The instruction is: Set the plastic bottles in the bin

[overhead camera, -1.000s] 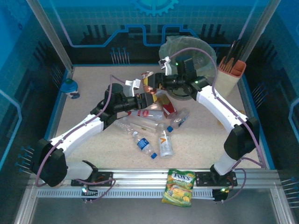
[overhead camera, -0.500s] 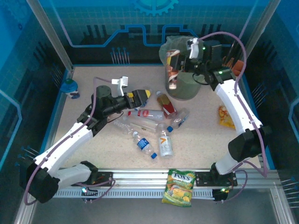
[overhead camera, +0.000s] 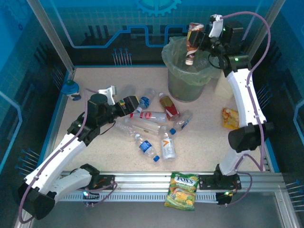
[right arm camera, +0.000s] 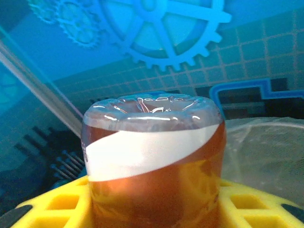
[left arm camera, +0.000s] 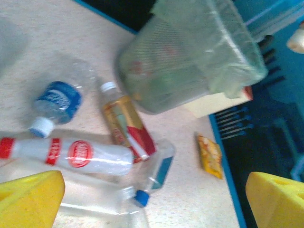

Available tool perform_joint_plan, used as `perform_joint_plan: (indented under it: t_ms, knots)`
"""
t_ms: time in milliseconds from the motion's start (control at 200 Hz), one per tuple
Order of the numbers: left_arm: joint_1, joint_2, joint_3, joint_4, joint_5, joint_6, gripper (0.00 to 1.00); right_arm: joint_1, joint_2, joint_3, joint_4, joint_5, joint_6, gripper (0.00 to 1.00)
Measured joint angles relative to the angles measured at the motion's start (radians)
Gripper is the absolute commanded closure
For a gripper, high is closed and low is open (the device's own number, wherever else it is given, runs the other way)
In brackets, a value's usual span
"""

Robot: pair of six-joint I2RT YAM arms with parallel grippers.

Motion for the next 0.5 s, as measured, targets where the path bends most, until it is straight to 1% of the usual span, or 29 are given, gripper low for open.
perform_joint_plan:
  t_ms: [135,275,405,495]
  knots:
    - [0.028,-0.008,0.004,-0.154,-0.096,-0.013,0.01,0.0,0.106,0.108,-0.074,0.089,-0.046,0.6]
    - [0.085,0.01,0.028,-0.311,-0.147,-0.019,0.02,0.003,0.19,0.173,-0.137,0.168,-0.087,0.6]
    - [0.113,0.025,0.035,-0.375,-0.162,-0.018,0.02,0.005,0.298,0.274,-0.196,0.226,-0.126,0.6]
    - [0.125,0.038,0.035,-0.391,-0.162,-0.018,0.02,0.007,0.377,0.345,-0.24,0.238,-0.147,0.6]
